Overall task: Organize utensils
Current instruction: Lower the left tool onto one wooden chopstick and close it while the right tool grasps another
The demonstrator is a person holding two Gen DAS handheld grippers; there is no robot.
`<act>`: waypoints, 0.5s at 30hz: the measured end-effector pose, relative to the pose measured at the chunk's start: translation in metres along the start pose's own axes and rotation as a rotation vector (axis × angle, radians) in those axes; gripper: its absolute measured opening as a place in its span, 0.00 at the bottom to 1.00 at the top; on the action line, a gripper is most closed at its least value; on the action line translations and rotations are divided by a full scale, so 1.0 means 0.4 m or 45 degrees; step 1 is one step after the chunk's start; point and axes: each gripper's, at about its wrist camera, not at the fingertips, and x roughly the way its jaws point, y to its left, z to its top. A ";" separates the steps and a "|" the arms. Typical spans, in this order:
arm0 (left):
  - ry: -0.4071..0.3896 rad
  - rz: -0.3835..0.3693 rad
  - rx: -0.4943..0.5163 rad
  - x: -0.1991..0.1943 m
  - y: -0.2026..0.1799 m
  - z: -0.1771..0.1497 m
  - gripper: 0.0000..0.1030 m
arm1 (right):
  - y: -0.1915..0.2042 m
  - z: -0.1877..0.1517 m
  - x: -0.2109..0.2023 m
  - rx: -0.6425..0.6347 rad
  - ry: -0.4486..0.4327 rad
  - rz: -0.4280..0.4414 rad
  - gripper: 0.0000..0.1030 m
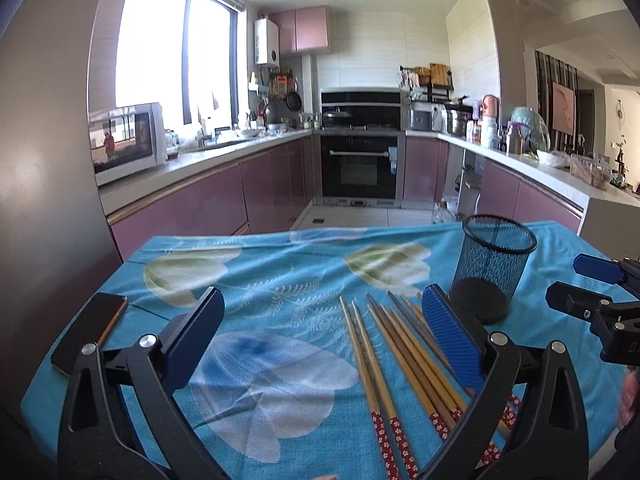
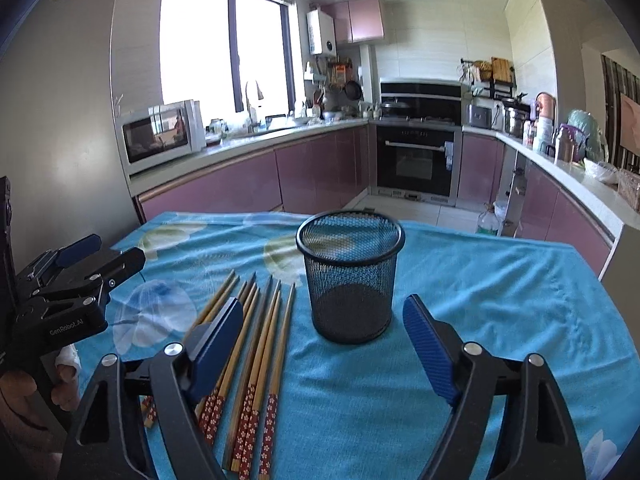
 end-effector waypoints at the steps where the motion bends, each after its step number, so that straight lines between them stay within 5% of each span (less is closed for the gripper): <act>1: 0.040 -0.015 0.002 0.014 0.006 -0.004 0.95 | 0.005 -0.008 0.017 -0.010 0.045 0.010 0.66; 5: 0.164 -0.044 0.031 0.065 0.008 -0.026 0.92 | 0.038 -0.034 0.080 -0.068 0.204 0.055 0.53; 15: 0.381 -0.132 0.106 0.177 -0.024 -0.078 0.65 | 0.068 -0.050 0.173 -0.119 0.393 0.098 0.32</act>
